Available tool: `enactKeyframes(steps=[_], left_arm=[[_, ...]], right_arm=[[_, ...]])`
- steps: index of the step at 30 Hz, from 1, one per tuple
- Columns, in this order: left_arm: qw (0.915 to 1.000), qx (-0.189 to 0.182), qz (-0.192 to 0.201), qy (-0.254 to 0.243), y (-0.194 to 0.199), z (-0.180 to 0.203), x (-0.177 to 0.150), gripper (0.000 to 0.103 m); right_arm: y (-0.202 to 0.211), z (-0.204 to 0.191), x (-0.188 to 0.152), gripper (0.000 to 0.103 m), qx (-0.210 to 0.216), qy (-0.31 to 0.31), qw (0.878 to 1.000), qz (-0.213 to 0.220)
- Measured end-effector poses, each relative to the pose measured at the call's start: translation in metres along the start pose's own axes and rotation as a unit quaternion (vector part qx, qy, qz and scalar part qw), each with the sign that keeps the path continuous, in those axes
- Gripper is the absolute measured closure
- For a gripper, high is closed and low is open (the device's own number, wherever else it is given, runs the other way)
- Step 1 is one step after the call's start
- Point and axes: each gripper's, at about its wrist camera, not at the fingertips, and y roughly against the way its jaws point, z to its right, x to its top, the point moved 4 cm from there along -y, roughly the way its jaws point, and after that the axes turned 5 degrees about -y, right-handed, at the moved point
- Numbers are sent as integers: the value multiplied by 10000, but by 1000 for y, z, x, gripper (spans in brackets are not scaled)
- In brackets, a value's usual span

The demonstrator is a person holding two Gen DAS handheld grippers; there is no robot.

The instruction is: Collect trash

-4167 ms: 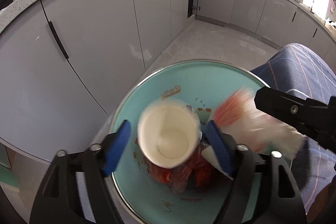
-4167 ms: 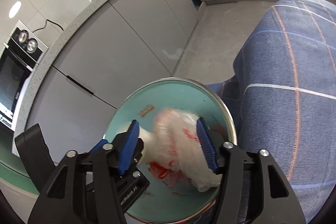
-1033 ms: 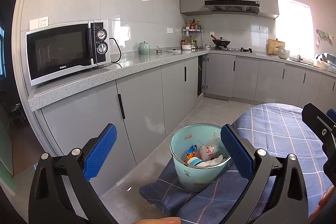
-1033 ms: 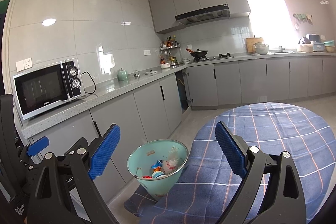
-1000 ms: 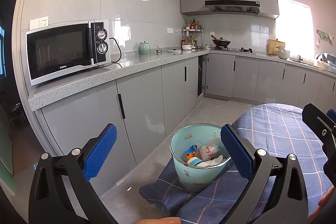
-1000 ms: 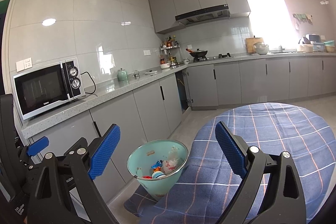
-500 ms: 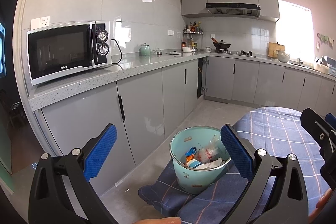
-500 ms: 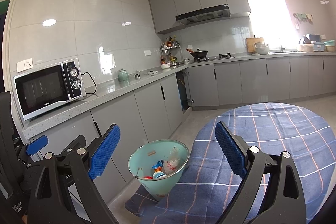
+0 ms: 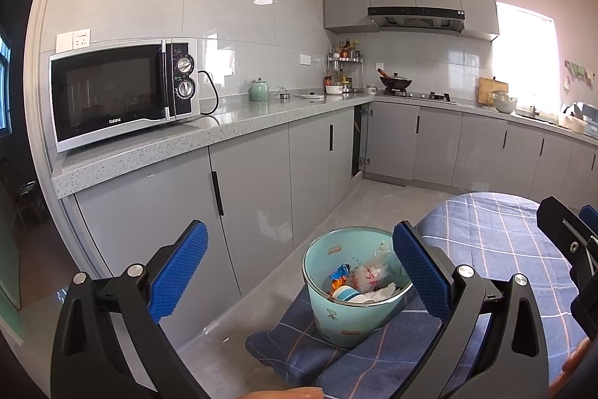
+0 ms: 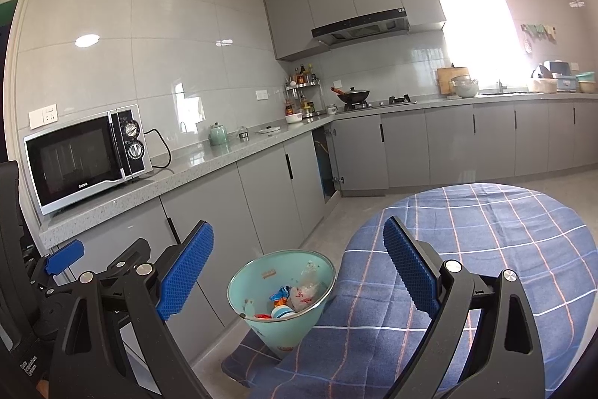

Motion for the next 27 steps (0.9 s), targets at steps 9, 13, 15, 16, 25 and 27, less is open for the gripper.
enactKeyframes(steps=[9, 13, 15, 16, 25, 27], left_arm=[[10000, 17, -14, -3, -1, 0, -1, 5], [10000, 15, -21, -7, -1, 0, -1, 5], [10000, 16, -23, -4, -1, 0, -1, 5], [10000, 26, -28, -2, -2, 0, -1, 5], [10000, 50, -29, 4, -4, 0, 0, 5], [9999, -115, -33, 90, -4, -1, -2, 5]], right_arm=[[1, 2, 0, 12, 8, -24, 10000, -11], [1, 2, 0, 12, 6, -30, 10000, -6], [1, 2, 0, 12, 7, -29, 10000, -12], [1, 2, 0, 12, 4, -28, 10000, -9], [1, 4, -3, 12, -4, -34, 10000, -24], [1, 4, -3, 12, -7, -36, 10000, -24]])
